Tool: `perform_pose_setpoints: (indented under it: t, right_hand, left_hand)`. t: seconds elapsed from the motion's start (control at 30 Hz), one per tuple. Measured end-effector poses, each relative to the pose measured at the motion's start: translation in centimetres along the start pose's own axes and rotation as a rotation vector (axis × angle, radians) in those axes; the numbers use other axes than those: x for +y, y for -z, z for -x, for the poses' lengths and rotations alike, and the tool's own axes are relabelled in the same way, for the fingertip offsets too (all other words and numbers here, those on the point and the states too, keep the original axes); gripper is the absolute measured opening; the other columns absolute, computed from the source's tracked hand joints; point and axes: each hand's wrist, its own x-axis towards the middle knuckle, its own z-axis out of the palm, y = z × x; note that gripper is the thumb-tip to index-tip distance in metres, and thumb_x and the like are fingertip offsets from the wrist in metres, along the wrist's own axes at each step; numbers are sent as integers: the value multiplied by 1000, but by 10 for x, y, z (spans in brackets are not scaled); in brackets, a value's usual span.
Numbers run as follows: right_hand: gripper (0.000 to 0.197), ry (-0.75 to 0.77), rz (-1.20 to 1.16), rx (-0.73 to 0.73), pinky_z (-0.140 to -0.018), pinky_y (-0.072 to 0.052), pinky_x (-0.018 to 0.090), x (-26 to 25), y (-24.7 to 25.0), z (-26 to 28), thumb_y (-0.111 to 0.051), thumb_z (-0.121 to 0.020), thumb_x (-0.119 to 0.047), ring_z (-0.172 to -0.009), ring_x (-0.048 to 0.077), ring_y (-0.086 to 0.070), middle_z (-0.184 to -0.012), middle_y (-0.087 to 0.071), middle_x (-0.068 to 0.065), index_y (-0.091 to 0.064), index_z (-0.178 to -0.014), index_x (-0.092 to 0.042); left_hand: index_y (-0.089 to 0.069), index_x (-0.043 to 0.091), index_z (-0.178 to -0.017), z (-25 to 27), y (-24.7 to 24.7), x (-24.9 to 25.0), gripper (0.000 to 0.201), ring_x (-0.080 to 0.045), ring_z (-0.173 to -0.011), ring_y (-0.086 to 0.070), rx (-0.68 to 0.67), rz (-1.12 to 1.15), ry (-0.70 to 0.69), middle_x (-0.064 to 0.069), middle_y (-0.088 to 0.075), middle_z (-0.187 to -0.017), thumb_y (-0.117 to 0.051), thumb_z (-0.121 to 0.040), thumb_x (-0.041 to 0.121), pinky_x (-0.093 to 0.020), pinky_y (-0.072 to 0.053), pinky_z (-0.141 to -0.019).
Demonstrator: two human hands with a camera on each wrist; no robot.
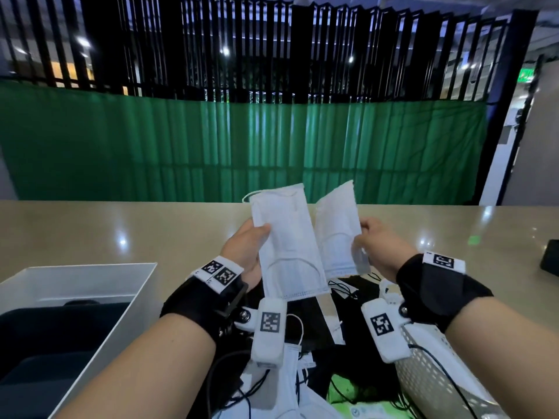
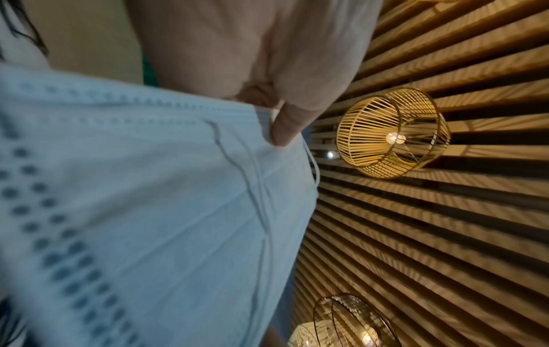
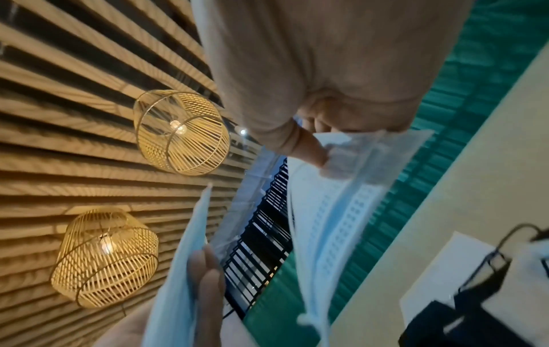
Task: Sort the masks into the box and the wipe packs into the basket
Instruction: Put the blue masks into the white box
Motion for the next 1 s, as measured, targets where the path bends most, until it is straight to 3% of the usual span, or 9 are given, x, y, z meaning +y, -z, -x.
perform_pose_setpoints:
  t: [0.13, 0.3, 0.47, 0.57, 0.63, 0.7, 0.8, 0.93, 1.0]
  right_hand:
    - [36, -12, -81, -161, -88, -46, 59, 3, -18, 8, -37, -80, 16, -93, 39, -60, -106, -62, 17, -51, -101, -10]
    - [27, 35, -194, -302, -65, -50, 31, -3, -38, 15, -41, -90, 13, -72, 18, -62, -81, -65, 3, -51, -94, -11]
    - [27, -35, -224, -310, -81, -50, 42, 1, -49, 13, -37, -87, 5, -87, 26, -59, -101, -62, 16, -58, -94, -10]
    - [28, -64, -242, -303, -73, -50, 34, 3, -53, 13, -40, -95, -35, -79, 20, -61, -95, -65, 5, -62, -92, -18]
    - [41, -17, -126, -291, -84, -53, 41, 2, -53, 9, -46, -84, -60, -88, 15, -64, -99, -67, -2, -59, -103, -26]
    - [35, 79, 39, -228, -92, -50, 49, 2, -54, 3, -60, -79, -53, -92, 17, -62, -98, -63, 0, -52, -104, -30]
    - [17, 150, 176, -122, -83, -50, 48, 1, -55, -2, -59, -90, -24, -83, 22, -55, -88, -54, 4, -46, -102, -26]
    - [28, 82, 213, -205, -62, -48, 14, 8, -63, 5, -49, -91, -3, -78, 10, -55, -93, -57, 0, -41, -111, -20]
    - [42, 75, 291, -238, -58, -44, 11, 19, -64, 7, -52, -88, -5, -83, 5, -53, -103, -57, -3, -39, -126, -17]
  left_hand:
    - [-51, 11, -128, -1, -13, 3, 32, -33, -103, -65, -3, -58, 22, -16, -66, -115, -45, -97, 13, -50, -51, -91]
    - [-44, 15, -133, -2, -12, -2, 39, -34, -105, -63, 47, -40, 107, -14, -63, -119, -47, -96, 28, -54, -47, -94]
    - [-44, 15, -125, 0, 1, -4, 26, -38, -105, -61, 33, 12, 172, -18, -61, -120, -42, -100, 21, -58, -46, -94]
    - [-52, 11, -105, -2, 1, 0, 12, -31, -92, -64, 84, -88, 45, -17, -64, -104, -49, -95, 6, -54, -49, -91]
    - [-57, 12, -96, -4, -1, 4, 17, -31, -86, -65, 59, -136, -70, -16, -66, -97, -56, -86, -2, -51, -52, -86]
    - [-60, 13, -96, -5, -3, 7, 23, -31, -84, -67, 17, -164, -154, -14, -69, -96, -60, -82, -5, -51, -55, -80]
    - [-50, 19, -85, -8, -3, 1, 27, -27, -83, -61, 62, -259, -186, -11, -63, -91, -63, -82, -4, -57, -52, -82]
    - [-36, 34, -102, -6, 2, -20, 52, -22, -79, -61, 85, -434, -201, -10, -63, -104, -57, -82, -10, -43, -53, -73]
    - [-26, 34, -128, -4, 7, -30, 74, -14, -86, -61, 60, -512, -183, 0, -58, -107, -62, -79, -8, -32, -54, -80]
